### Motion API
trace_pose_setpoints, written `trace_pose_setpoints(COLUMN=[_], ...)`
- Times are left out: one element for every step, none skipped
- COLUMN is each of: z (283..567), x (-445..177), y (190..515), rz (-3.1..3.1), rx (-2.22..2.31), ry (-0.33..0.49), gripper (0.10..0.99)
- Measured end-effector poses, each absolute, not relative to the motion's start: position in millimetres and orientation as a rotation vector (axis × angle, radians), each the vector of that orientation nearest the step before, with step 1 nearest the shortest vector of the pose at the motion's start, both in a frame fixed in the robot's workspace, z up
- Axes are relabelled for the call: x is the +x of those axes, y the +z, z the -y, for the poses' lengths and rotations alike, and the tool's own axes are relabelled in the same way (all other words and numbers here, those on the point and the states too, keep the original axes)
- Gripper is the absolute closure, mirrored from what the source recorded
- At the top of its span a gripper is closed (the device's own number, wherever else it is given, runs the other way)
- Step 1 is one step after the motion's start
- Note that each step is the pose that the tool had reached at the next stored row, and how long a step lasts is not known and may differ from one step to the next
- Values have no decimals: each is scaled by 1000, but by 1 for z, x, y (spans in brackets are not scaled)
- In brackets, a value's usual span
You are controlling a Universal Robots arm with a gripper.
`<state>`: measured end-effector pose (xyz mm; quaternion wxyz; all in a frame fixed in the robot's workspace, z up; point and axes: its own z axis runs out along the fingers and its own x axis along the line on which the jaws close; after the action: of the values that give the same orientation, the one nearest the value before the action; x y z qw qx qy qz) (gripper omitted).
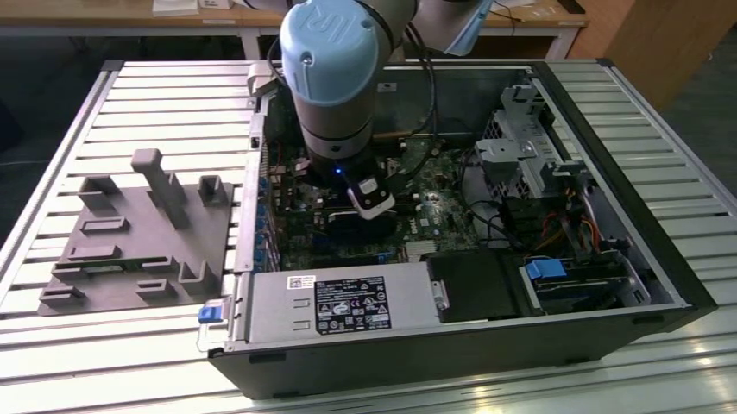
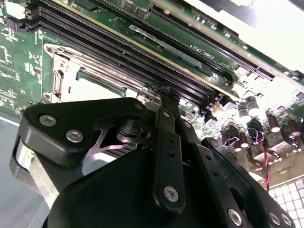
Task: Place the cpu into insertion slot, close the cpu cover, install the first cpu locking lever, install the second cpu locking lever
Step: 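Install the second cpu locking lever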
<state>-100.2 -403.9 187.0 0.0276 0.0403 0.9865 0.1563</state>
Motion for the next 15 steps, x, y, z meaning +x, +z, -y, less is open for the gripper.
trace_pose_setpoints(z=[404, 404, 404, 404, 404, 404, 404, 404, 404, 404, 404, 404, 404, 404, 404], x=[-101, -101, -101, -101, -102, -102, -102, -102, -103, -103, -103, -103, -103, -103, -103], y=[187, 186, 186, 186, 186, 185, 185, 185, 185, 184, 184, 183, 183, 183, 183], rz=[-3046, -3046, -3046, -3046, -3046, -3046, -3046, -3046, -3046, -3046, -3045, -3045, -3045, -3045, -3045], rx=[125, 125, 124, 124, 125, 125, 125, 125, 125, 124, 125, 125, 125, 125, 125], ry=[483, 483, 483, 483, 483, 483, 483, 483, 484, 486, 489, 492, 493, 493, 493], gripper=[980, 980, 980, 980, 980, 980, 980, 980, 980, 980, 980, 980, 980, 980, 980])
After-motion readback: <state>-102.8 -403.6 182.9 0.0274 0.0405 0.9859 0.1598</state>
